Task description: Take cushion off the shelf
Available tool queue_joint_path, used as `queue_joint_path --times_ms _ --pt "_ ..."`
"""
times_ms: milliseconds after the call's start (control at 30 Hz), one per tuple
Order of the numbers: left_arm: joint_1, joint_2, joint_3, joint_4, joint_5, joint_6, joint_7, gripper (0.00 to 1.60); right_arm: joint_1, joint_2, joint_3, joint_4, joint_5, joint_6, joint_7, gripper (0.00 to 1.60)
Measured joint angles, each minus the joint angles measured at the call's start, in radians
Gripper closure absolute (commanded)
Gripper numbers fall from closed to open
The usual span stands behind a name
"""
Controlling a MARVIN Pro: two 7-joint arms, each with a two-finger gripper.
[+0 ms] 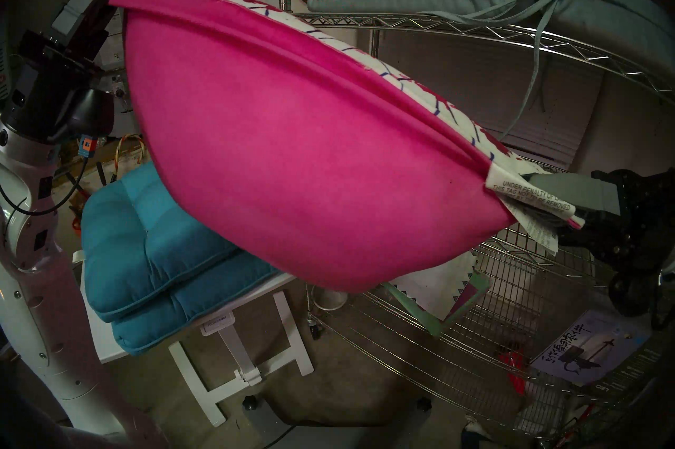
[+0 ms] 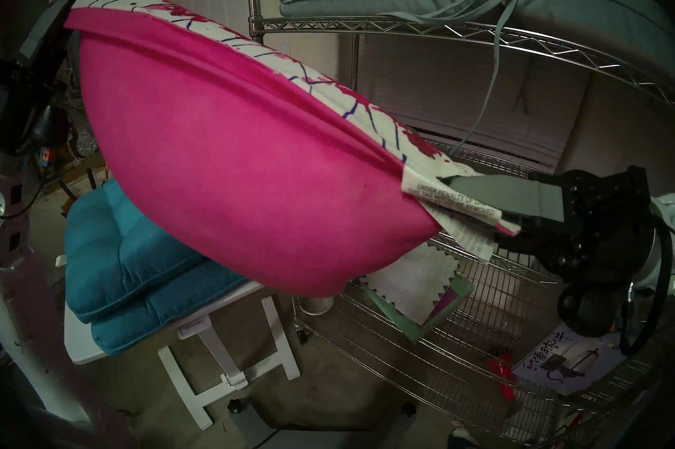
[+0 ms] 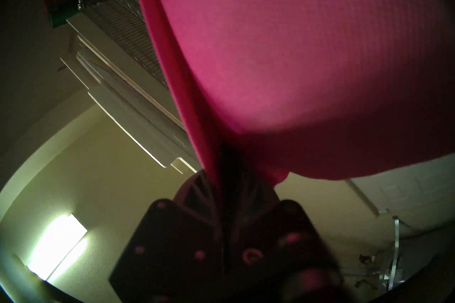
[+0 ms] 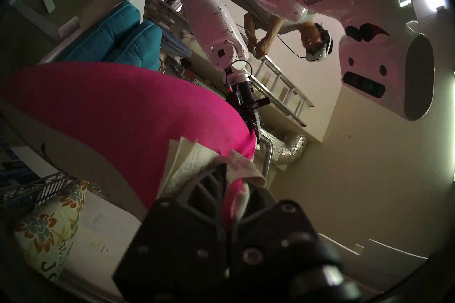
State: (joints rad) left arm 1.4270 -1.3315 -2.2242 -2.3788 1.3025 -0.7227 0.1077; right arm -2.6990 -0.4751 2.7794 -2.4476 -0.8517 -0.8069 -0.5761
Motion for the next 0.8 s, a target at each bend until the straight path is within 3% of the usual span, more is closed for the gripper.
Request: queue_joint_path --times_ms 567,800 --pt "0.003 -0.008 -0.156 0.076 -0.037 -0.092 -0.007 1.60 0.039 0.242 -0.017 0.001 0.054 0.158 0.117 1.60" --pt "-0.003 -0.003 -0.199 0.105 -0.049 -0.124 -0.009 1.60 0.052 0.303 -0.015 0.001 0.074 0.208 0.157 1.60"
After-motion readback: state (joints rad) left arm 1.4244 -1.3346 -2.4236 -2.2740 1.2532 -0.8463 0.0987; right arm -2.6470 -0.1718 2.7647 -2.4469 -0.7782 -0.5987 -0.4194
